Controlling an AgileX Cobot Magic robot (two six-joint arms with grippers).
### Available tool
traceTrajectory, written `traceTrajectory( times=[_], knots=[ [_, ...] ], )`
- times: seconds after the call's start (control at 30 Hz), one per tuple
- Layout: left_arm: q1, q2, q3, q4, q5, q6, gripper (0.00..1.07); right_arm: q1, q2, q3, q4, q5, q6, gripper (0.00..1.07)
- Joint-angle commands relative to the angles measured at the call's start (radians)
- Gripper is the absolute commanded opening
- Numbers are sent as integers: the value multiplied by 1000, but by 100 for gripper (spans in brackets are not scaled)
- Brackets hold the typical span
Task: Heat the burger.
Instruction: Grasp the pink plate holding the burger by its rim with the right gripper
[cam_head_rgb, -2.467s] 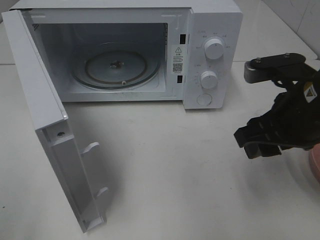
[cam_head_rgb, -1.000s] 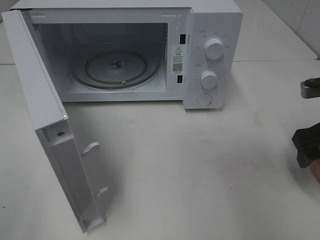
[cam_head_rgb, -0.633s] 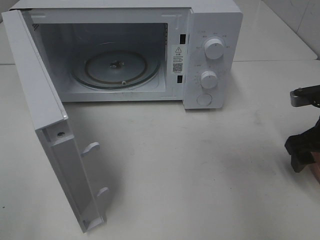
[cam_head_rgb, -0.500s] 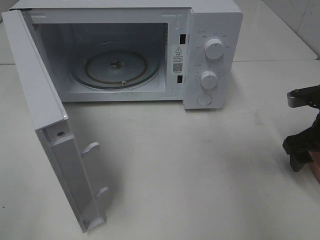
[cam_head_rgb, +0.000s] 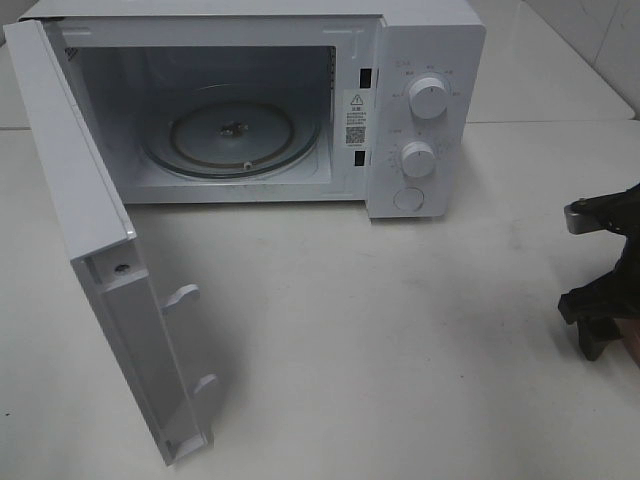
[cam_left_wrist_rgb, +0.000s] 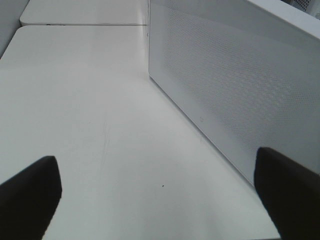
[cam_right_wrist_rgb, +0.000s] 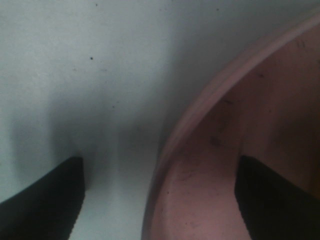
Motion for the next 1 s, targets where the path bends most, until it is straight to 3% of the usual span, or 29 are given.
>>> traceTrajectory(
  times=[0.03, 0.1, 0.13, 0.2, 0.23, 0.27, 0.3, 0.33, 0.73, 1.0],
  knots=[
    [3, -9, 3, -5, -5, 0, 100, -8, 11, 1, -12, 16, 13, 68],
    [3, -9, 3, -5, -5, 0, 100, -8, 11, 1, -19, 27, 39, 50],
    [3, -9, 3, -5, -5, 0, 100, -8, 11, 1, -19, 27, 39, 50],
    [3, -9, 3, -5, -5, 0, 100, -8, 11, 1, -19, 35, 50, 27],
    [3, -9, 3, -5, -5, 0, 100, -8, 11, 1, -19, 35, 50, 27],
    [3, -9, 3, -5, -5, 0, 100, -8, 11, 1, -17, 43, 55, 10],
    [3, -9, 3, -5, -5, 0, 100, -8, 11, 1, -17, 43, 55, 10],
    [3, -9, 3, -5, -5, 0, 100, -8, 11, 1, -12, 48, 57, 0],
    [3, -9, 3, -5, -5, 0, 100, -4, -13, 1, -11, 74, 107, 0],
    [3, -9, 3, -5, -5, 0, 100, 64, -15, 1, -92, 109, 196, 0]
  ],
)
